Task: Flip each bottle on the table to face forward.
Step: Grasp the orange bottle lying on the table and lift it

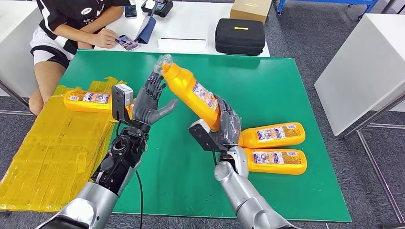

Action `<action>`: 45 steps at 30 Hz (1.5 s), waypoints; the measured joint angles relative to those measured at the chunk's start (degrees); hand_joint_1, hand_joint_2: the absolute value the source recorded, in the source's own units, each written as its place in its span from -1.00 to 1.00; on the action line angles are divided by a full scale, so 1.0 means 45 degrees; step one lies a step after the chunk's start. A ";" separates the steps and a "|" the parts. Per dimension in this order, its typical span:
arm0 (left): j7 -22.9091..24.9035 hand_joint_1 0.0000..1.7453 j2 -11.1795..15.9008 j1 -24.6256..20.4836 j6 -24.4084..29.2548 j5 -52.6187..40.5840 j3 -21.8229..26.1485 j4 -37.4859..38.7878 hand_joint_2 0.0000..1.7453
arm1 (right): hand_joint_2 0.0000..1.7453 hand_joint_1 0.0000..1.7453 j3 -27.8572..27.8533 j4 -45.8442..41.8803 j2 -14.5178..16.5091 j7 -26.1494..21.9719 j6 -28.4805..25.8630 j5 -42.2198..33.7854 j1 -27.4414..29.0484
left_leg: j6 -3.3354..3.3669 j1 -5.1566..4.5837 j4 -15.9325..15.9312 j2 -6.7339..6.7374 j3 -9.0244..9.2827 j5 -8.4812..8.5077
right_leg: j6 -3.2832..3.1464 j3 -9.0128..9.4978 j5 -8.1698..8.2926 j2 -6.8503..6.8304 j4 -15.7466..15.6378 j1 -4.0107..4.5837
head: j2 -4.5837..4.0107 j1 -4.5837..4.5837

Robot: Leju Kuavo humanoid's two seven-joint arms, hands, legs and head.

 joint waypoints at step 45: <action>-0.0577 1.00 -0.0166 -0.0227 0.0230 0.2433 0.1935 0.1309 1.00 | 1.00 1.00 0.5512 0.0791 0.0376 -0.0269 -0.0247 -0.2507 -0.0069 | 0.0000 0.0000 -0.0001 -0.0001 -0.0011 0.0000 | -0.0003 -0.0008 -0.0003 -0.0002 0.0000 -0.0002 | 0.0000 0.0002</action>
